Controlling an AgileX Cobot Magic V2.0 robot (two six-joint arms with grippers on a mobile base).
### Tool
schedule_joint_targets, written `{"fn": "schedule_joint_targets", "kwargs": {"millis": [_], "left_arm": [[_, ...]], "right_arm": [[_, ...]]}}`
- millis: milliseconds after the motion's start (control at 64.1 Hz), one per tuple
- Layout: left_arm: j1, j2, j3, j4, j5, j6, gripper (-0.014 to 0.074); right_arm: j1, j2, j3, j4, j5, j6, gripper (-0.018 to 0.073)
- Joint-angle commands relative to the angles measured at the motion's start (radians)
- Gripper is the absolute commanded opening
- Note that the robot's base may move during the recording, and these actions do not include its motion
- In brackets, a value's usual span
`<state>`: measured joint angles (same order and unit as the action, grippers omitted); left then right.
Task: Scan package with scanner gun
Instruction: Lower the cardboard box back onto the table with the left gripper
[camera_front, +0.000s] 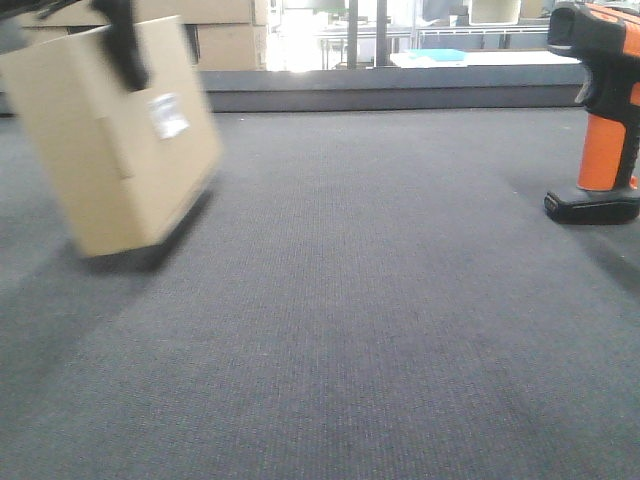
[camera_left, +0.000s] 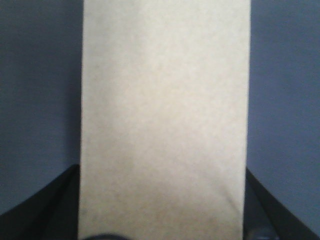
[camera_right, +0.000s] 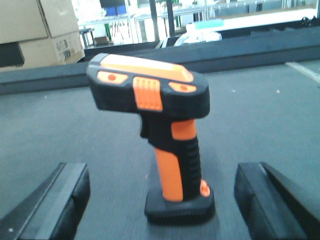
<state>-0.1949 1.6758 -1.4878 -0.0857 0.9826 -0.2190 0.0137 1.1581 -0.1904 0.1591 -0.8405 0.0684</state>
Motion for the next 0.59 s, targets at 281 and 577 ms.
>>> {"fn": "schedule_joint_targets", "kwargs": {"millis": [281,577], "left_arm": [[0.034,-0.01,-0.002,0.169,-0.023,0.01,-0.0111],[0.04,0.021,0.001,0.23,0.011,0.01,-0.0111]], "right_arm": [[-0.003,-0.268,0.005,-0.016,0.206,0.002,0.0487],[-0.003,-0.314,0.005,-0.016,0.303,0.002,0.0487]]}}
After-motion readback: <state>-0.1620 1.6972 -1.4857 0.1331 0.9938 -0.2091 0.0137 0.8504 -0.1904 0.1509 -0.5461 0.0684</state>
